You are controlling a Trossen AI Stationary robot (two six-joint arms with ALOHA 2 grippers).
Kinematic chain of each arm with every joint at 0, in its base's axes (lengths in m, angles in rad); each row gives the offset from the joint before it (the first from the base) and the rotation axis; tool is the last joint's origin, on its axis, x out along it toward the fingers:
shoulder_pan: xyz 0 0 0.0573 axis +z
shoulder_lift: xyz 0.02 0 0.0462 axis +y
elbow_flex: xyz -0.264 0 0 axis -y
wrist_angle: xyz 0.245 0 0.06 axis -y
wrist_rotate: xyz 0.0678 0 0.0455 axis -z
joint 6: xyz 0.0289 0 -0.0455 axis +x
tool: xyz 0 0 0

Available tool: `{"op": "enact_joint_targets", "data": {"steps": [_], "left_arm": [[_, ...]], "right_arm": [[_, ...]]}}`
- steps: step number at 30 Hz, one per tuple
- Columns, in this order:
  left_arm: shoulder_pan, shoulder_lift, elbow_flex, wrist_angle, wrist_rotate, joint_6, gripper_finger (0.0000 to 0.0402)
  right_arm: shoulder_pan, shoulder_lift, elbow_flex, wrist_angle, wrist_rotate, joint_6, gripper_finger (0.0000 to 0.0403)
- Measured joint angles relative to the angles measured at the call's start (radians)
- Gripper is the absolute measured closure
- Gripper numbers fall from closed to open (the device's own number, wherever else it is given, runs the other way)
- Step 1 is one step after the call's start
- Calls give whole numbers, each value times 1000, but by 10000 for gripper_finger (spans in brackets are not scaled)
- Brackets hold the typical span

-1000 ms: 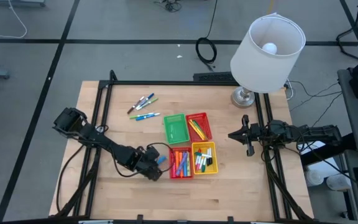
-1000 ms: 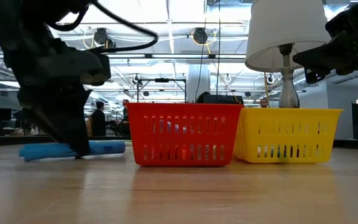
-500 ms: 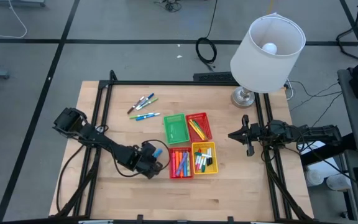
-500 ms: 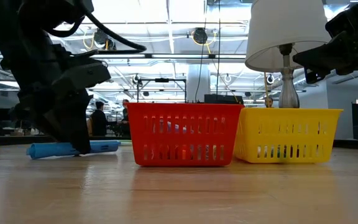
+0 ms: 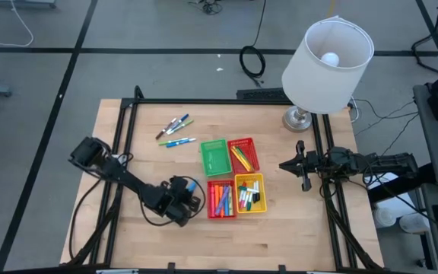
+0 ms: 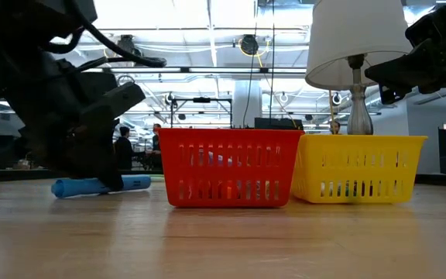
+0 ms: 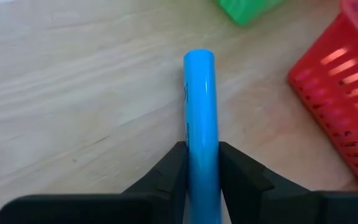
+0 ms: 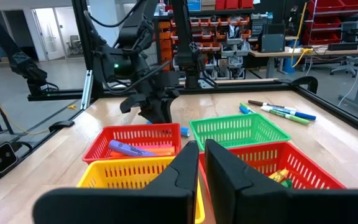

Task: Pick & Place Markers
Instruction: Put the large blue highlighter into the bottom red bin

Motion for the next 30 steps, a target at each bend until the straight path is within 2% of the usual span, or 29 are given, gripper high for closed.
{"op": "enact_joint_targets", "data": {"steps": [6,11,16,25,30], "left_arm": [[-44,-26,-5,47,-116,40,315],[-72,-27,-6,121,-195,244,316],[-101,-43,-5,235,-318,439,339],[-143,-149,24,245,-340,597,330],[-159,-201,61,243,-371,682,339]], "right_arm": [[0,0,0,0,0,0,385],[0,0,0,1,0,0,385],[0,0,0,1,0,0,385],[0,0,0,1,0,0,385],[0,0,0,1,0,0,385]]}}
